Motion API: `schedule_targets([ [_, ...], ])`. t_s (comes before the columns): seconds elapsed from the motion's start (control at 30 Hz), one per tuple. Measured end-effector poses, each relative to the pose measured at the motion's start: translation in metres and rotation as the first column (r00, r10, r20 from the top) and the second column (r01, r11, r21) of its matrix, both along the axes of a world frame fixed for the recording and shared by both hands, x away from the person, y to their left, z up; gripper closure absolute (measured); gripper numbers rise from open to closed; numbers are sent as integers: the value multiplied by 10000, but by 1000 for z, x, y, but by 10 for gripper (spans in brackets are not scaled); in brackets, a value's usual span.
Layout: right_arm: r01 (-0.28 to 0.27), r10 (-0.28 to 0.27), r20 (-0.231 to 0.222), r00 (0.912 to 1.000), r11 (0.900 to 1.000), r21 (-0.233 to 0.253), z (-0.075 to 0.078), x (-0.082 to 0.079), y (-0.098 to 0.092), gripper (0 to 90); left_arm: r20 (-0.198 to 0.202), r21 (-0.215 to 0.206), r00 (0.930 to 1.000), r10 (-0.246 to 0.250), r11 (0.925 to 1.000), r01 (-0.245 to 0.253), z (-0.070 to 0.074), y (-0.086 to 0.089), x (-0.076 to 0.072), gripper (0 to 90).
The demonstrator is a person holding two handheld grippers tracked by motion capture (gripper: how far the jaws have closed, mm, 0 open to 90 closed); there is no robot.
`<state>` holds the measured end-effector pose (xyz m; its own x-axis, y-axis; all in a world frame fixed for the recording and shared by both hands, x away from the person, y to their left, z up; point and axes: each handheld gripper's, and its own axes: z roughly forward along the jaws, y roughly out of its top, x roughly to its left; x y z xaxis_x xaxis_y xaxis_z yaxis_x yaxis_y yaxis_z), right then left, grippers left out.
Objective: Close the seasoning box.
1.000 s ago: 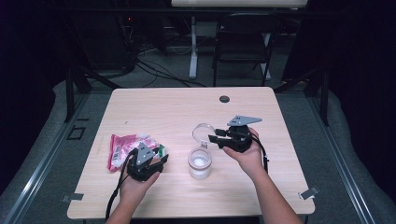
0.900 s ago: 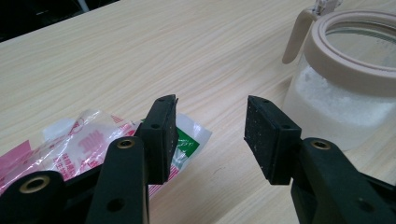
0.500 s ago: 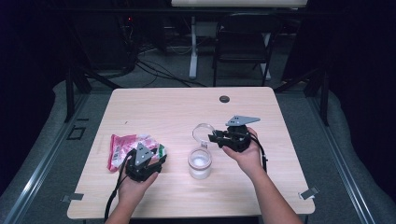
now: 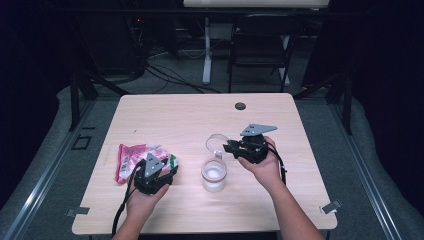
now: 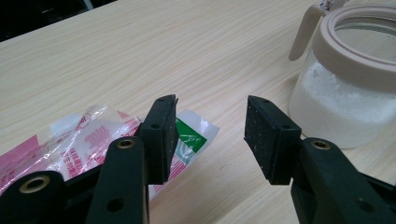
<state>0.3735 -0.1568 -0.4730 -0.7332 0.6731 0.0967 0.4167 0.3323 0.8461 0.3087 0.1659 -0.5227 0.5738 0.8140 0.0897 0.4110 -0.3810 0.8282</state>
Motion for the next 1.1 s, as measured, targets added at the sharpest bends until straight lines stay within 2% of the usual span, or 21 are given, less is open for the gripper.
schedule_targets([
  [0.67,-134,118,-162,9998,9944,-1045,10,-10,8,707,23,-33,9999,-115,9999,115,1,-3,2,539],
  [1.1,-250,262,55,9996,9868,-1603,14,-19,12,682,47,21,9995,-304,9995,304,1,-8,4,539],
])
